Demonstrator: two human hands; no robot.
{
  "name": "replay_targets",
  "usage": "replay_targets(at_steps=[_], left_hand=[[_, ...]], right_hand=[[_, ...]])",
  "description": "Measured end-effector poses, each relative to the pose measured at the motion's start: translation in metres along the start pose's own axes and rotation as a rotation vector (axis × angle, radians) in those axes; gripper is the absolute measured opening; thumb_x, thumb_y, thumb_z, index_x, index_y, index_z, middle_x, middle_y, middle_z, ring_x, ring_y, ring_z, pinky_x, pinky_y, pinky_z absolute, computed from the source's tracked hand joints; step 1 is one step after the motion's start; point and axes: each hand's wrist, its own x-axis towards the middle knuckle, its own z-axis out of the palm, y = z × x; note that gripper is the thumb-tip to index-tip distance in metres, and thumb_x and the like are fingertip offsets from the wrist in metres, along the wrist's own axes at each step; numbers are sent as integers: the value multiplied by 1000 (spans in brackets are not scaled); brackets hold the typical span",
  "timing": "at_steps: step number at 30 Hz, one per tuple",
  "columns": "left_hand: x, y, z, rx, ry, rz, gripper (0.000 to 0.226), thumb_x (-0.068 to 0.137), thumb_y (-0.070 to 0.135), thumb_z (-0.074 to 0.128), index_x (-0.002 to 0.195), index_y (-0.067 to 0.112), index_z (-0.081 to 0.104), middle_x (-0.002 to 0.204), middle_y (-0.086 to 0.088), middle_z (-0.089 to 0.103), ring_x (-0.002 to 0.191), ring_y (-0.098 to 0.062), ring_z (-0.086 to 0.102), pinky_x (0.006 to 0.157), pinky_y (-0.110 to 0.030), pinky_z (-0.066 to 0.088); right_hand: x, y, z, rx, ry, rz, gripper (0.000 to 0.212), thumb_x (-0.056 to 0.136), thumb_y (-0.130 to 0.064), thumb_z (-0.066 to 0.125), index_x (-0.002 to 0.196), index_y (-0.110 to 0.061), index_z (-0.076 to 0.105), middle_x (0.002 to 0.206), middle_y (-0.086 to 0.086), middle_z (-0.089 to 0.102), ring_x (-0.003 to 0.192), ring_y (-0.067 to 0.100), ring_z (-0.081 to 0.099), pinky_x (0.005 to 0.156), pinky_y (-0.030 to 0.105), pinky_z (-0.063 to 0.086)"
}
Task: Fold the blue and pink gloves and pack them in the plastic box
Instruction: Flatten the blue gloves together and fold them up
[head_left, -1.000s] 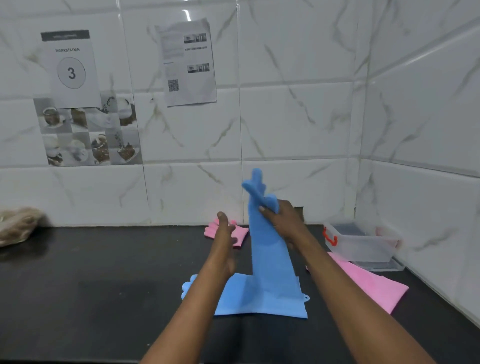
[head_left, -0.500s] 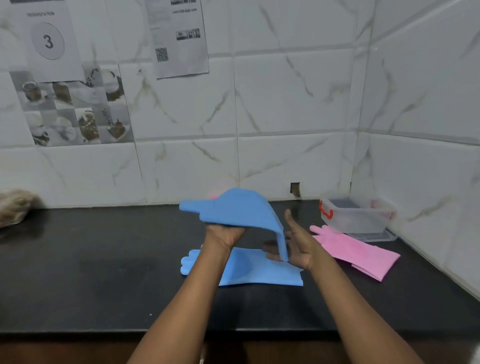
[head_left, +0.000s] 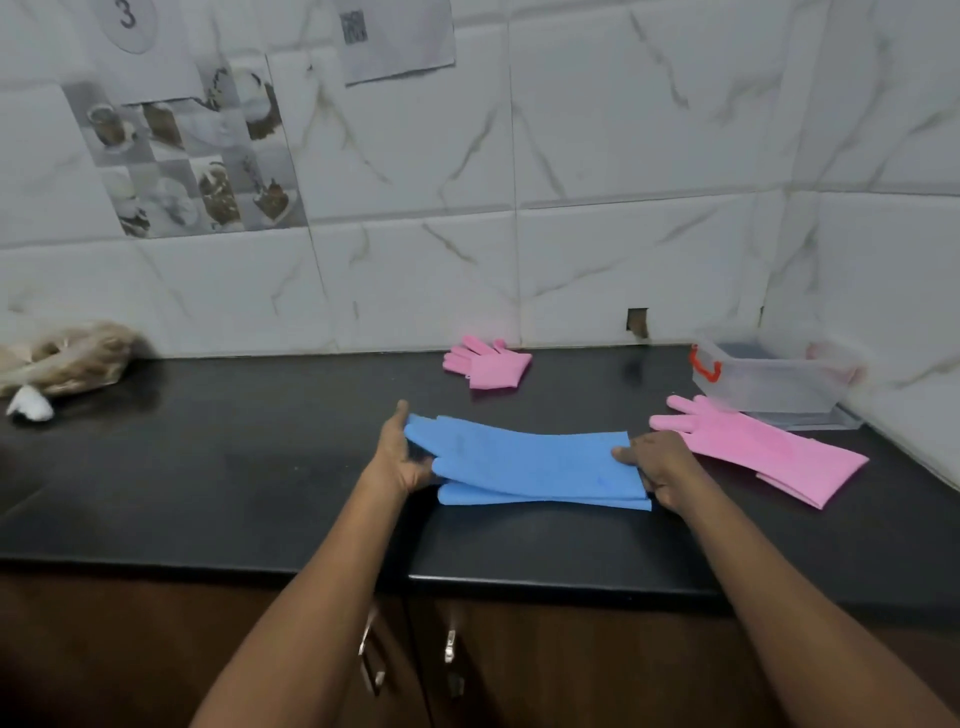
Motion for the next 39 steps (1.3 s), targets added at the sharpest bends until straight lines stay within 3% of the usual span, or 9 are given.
replay_targets(at_steps=[2, 4, 10, 14, 18, 21, 32, 36, 39], left_hand=[[-8, 13, -1, 183, 49, 8, 55, 86, 53, 63, 85, -2, 69, 79, -18, 73, 69, -34, 73, 67, -48, 59], [-7, 25, -4, 359, 131, 47, 36, 84, 36, 71, 91, 1, 66, 77, -16, 73, 66, -30, 73, 67, -47, 61], [8, 25, -6, 688, 254, 167, 25, 87, 0, 66, 111, -9, 63, 117, -23, 67, 104, -34, 67, 96, -50, 53], [14, 20, -8, 706, 236, 136, 27, 93, 1, 59, 119, -6, 63, 120, -21, 67, 111, -33, 65, 96, -50, 52], [12, 13, -12, 616, 211, 138, 30, 90, 3, 65, 118, -6, 62, 108, -18, 69, 94, -30, 68, 71, -45, 56], [11, 15, -12, 612, 229, 132, 33, 85, 2, 71, 116, -6, 62, 97, -16, 69, 79, -26, 67, 57, -42, 54], [9, 9, 3, 837, 468, 322, 40, 74, 0, 80, 108, -8, 62, 118, -21, 62, 103, -35, 62, 72, -45, 56], [3, 7, 2, 986, 451, 395, 48, 75, 4, 81, 119, -2, 62, 122, -18, 60, 102, -29, 60, 47, -31, 45], [1, 8, -1, 1022, 428, 387, 40, 74, 6, 82, 108, 0, 62, 116, -16, 62, 101, -30, 62, 50, -32, 47]], right_hand=[[4, 3, 3, -42, 38, -39, 17, 89, 1, 66, 76, -1, 55, 78, 19, 63, 46, 15, 63, 38, 22, 44], [7, 5, 6, -105, 81, -68, 13, 90, -5, 66, 84, 3, 57, 93, 28, 66, 71, 26, 67, 62, 34, 55], [6, 11, 11, -128, 123, -117, 19, 95, -14, 58, 102, 4, 58, 110, 27, 65, 105, 44, 62, 94, 55, 51], [7, 11, 13, -123, 141, -129, 15, 96, -16, 56, 100, -1, 57, 110, 25, 65, 107, 44, 61, 93, 55, 52], [8, 14, 9, -95, 140, -101, 18, 93, -12, 57, 100, 4, 58, 110, 27, 64, 104, 44, 63, 92, 53, 53], [1, 13, 8, -97, 142, -108, 10, 85, -6, 62, 82, 1, 55, 86, 23, 60, 74, 29, 56, 67, 38, 45], [-16, 7, 9, -145, 238, -148, 20, 74, -3, 66, 65, -8, 49, 62, 6, 45, 54, 17, 39, 50, 27, 31], [-20, 2, 13, -266, 250, -241, 42, 73, 0, 58, 58, -18, 24, 58, 1, 22, 52, 15, 17, 48, 27, 15], [-25, 0, 17, -421, 288, -282, 28, 79, -2, 56, 65, -12, 35, 66, 4, 35, 58, 17, 29, 48, 28, 21]])
